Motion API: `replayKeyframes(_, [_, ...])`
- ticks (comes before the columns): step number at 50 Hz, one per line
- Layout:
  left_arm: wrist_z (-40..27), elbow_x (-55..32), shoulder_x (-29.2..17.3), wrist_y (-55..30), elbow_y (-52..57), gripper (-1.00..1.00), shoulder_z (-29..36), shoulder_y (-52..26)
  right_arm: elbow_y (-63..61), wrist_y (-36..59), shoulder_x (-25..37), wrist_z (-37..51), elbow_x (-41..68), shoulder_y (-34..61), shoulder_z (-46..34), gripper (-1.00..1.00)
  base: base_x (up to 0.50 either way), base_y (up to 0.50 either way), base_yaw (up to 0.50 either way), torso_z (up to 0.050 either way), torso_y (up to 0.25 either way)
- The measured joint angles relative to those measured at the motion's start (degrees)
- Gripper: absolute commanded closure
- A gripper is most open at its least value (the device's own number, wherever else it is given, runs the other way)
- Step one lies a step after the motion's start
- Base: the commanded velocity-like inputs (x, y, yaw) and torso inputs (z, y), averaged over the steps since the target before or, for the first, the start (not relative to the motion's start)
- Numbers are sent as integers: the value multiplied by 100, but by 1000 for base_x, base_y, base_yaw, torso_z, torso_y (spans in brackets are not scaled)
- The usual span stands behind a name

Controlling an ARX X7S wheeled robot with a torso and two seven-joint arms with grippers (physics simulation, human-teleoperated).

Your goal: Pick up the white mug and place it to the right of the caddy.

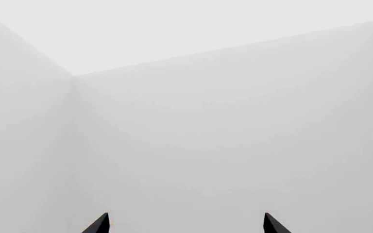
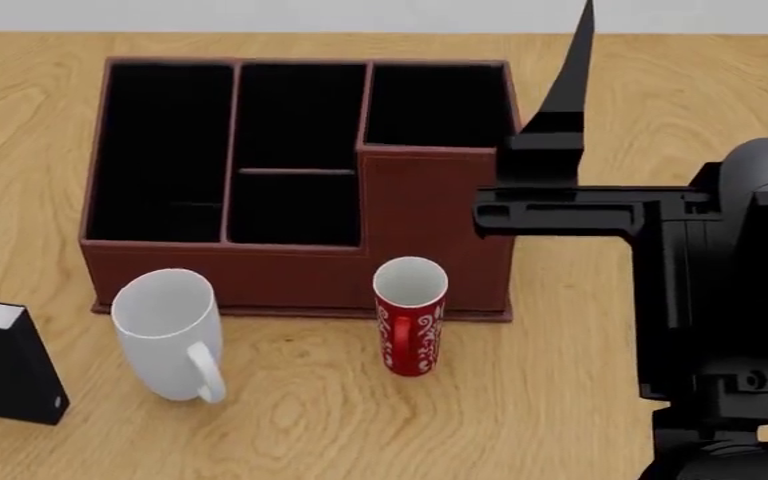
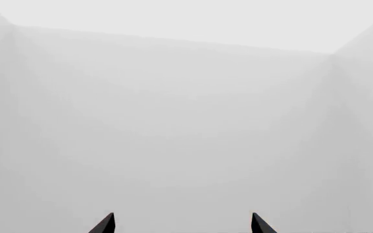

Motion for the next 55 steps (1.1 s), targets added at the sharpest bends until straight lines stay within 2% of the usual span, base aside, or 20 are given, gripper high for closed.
replayKeyframes(55, [-165,-84,-74,-80,77,-100,125,-56,-84,-40,127,103,239,-126,110,-100,191,0,0,0,0])
